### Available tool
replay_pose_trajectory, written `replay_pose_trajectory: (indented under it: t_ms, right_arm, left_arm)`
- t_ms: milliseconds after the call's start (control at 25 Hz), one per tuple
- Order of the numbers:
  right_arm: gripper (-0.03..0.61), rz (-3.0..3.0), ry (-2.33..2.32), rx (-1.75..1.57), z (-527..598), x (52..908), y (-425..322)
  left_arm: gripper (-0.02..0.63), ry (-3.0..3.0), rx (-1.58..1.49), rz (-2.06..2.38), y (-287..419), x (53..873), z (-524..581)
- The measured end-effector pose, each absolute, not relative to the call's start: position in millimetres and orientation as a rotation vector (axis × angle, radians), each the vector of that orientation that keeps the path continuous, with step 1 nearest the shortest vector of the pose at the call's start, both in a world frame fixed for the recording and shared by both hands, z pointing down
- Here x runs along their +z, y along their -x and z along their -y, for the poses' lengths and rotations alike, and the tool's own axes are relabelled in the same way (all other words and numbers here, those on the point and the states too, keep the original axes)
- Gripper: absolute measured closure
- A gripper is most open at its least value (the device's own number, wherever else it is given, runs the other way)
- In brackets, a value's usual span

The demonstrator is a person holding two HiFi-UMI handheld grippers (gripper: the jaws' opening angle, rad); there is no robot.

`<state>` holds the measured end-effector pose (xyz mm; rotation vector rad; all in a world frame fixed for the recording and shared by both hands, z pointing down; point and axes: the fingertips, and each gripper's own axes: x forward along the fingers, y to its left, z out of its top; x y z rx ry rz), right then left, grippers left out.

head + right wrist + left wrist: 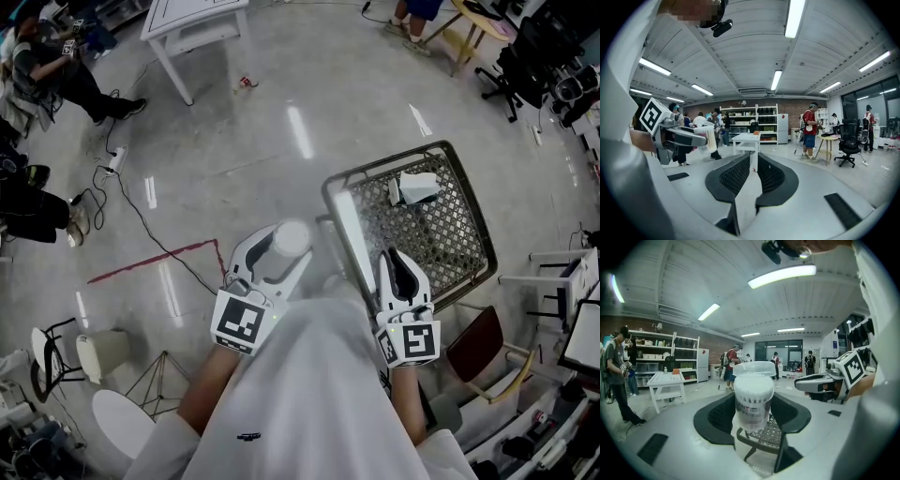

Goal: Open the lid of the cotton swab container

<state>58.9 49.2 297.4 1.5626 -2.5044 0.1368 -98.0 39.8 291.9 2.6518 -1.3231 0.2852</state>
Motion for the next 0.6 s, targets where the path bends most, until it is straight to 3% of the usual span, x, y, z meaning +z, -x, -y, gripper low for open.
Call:
replay_pose_trajectory:
  t_ms: [600]
  right_arm:
    - [0.534, 2.501, -1.552, 0.142, -45.3, 295.2, -53.8]
  left_arm:
    - [0.383, -2.650, 0.288, 1.306, 99.7, 292.3, -37.8]
